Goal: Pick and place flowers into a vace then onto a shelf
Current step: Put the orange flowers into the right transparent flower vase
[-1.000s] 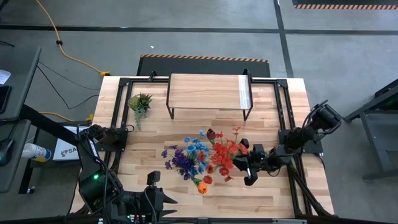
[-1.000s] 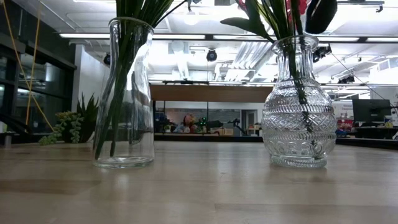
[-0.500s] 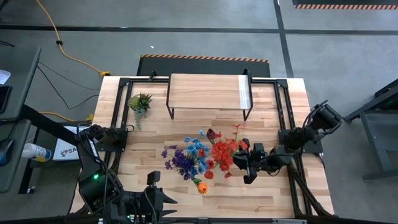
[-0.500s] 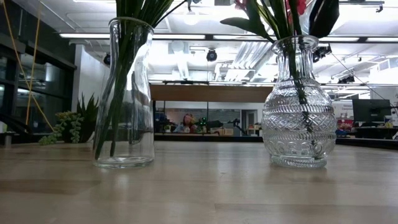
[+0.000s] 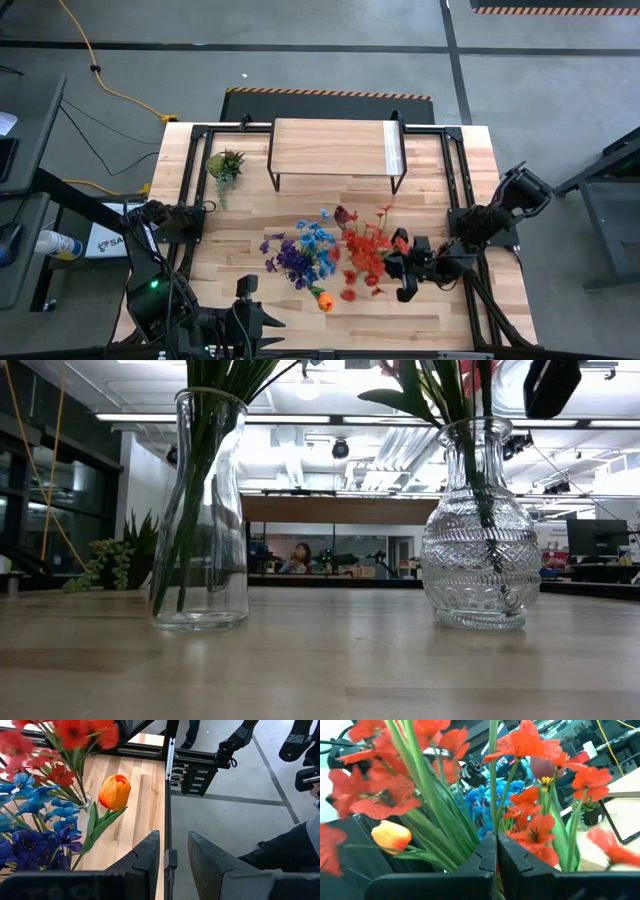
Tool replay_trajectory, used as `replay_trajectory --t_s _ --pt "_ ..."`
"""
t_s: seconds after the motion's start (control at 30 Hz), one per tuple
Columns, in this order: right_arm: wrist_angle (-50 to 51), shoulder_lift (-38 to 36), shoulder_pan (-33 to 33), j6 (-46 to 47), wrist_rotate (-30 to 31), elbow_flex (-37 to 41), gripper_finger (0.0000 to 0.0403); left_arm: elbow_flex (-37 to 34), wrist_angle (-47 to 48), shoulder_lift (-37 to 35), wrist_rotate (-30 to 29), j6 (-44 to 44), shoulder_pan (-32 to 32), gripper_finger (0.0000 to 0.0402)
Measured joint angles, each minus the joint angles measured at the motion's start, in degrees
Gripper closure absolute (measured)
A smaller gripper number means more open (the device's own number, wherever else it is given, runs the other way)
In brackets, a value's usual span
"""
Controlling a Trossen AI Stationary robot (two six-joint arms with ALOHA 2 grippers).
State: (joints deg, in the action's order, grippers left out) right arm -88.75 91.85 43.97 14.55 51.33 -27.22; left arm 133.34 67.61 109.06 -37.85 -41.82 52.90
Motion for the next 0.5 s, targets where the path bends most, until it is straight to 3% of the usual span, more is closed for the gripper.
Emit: replay_trajectory --t_s 0.5 --pt "0.13 -0.01 1.2 0.36 -0.69 -0.02 0.0403 0.0 0.0 0.0 -0.01 0.0 0.0 0.0268"
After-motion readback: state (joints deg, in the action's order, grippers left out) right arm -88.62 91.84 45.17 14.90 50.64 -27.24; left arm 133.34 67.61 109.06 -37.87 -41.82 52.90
